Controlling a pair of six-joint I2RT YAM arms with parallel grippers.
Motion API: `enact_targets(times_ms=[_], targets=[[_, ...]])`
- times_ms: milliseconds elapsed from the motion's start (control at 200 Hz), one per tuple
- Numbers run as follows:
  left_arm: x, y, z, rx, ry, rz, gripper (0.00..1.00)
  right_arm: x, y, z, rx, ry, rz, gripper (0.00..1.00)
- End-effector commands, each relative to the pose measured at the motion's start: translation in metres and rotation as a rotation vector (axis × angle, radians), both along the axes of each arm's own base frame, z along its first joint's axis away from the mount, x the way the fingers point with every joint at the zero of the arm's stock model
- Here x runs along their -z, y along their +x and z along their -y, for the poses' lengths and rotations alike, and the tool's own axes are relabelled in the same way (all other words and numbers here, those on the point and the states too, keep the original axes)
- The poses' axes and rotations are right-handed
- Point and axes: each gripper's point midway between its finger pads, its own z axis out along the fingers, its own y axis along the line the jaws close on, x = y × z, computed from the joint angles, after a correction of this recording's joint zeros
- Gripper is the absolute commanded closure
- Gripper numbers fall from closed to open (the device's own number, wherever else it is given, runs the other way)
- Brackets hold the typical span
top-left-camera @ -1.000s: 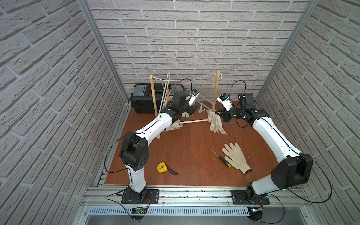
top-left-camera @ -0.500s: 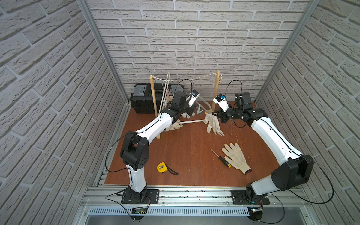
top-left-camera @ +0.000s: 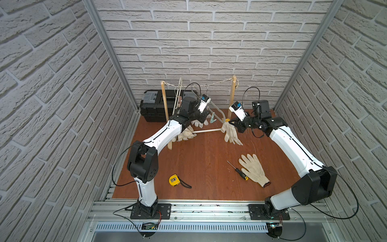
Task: Clip the gloves onto a hanger to dry
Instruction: Open the clamp at the hanger, then clamp the glove onto the hanger.
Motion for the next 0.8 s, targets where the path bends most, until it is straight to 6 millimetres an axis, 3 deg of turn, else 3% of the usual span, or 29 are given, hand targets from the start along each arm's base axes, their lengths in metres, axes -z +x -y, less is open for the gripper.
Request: enact_targets(times_ms=[0, 380, 800], targets=[[-0.026, -0.018, 0.002, 0.088, -0.084, 0.003, 0.78, 0.004, 0.006, -0.019, -0.125, 0.042, 0.012, 0.98], [-0.024, -0.044, 0.012, 0.282, -0.126, -0.048, 0.79, 0.027, 0.013, -0.064, -0.347, 0.174, -0.077, 0.97], [-0.017, -0.050, 0.015, 0.352, -0.133, -0.087, 0.78, 0.027, 0.026, -0.082, -0.399, 0.229, -0.080, 0.97]])
